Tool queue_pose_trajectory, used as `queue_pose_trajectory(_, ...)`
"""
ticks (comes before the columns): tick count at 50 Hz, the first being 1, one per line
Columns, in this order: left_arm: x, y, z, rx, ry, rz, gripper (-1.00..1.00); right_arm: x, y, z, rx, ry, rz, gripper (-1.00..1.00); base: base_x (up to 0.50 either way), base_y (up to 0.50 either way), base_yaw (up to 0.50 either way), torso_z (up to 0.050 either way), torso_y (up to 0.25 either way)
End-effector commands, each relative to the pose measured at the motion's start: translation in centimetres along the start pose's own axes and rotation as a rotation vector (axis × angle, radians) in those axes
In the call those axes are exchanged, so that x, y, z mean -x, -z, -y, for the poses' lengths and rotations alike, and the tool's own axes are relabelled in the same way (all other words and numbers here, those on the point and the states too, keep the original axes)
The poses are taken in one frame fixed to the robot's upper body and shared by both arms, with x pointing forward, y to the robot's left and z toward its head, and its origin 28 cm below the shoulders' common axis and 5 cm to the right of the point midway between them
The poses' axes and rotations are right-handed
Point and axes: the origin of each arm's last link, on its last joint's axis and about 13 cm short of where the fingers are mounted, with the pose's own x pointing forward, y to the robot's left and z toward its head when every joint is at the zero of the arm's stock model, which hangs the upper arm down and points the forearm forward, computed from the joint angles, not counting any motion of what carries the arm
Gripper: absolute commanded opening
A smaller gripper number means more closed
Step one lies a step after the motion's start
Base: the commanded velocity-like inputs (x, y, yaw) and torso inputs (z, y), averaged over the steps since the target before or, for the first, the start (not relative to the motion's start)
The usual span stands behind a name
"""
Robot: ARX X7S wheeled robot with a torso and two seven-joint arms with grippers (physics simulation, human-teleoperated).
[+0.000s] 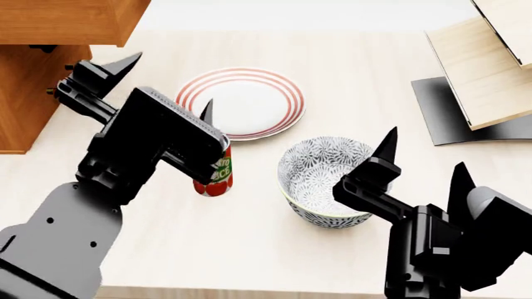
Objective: Close the top drawer of the cabinet.
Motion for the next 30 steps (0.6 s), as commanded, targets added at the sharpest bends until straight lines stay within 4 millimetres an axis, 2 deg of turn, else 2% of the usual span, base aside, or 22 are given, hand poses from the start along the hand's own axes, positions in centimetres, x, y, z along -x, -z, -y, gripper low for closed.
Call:
queue_pose_trajectory(1, -5.3, -3.8, -1.5, -0.402, 0.014, -0.012, 1.00, -0.2, -0.2, 0.4, -0.002, 0.018, 0.003, 1.00, 0.00, 0.00, 0.00, 0.000, 0.000)
queue_pose_trajectory(4, -6.0, -4.0, -1.6, -0.462, 0.002, -0.022, 1.00, -0.1, -0.4, 0.4, 0.001, 0.018, 0.004, 1.00, 0.00, 0.00, 0.00, 0.000, 0.000)
queue_pose_trajectory(8, -7.6, -4.5, -1.7, -0.744, -0.002, -0.039, 1.00, -0.1, -0.5, 0.6, 0.000, 0.025, 0.003, 1.00, 0.00, 0.00, 0.00, 0.000, 0.000)
queue_pose_trajectory(10, -7.8, -4.5, -1.7, -0.790, -0.005, -0.044, 1.00, -0.1, -0.4, 0.7, 0.000, 0.026, 0.001, 1.00, 0.00, 0.00, 0.00, 0.000, 0.000)
queue_pose_trajectory(11, -8.0, -4.6, -1.7, -0.931, 0.010, -0.050, 1.00, -0.2, -0.5, 0.8, 0.000, 0.028, -0.001, 1.00, 0.00, 0.00, 0.00, 0.000, 0.000)
queue_pose_trajectory(15, -7.9, -4.7, -1.5, -1.179, 0.026, -0.077, 1.00, -0.1, -0.7, 0.8, 0.005, 0.028, -0.003, 1.00, 0.00, 0.00, 0.00, 0.000, 0.000)
queue_pose_trajectory(25, -7.6, -3.2, -1.4, -1.351, 0.083, -0.161, 1.00, -0.1, -1.2, 1.0, 0.025, 0.051, 0.004, 1.00, 0.00, 0.00, 0.00, 0.000, 0.000)
queue_pose_trajectory(30, -7.5, -3.1, -1.4, -1.356, 0.070, -0.167, 1.00, -0.1, -1.2, 0.8, 0.046, 0.040, 0.000, 1.00, 0.00, 0.00, 0.00, 0.000, 0.000)
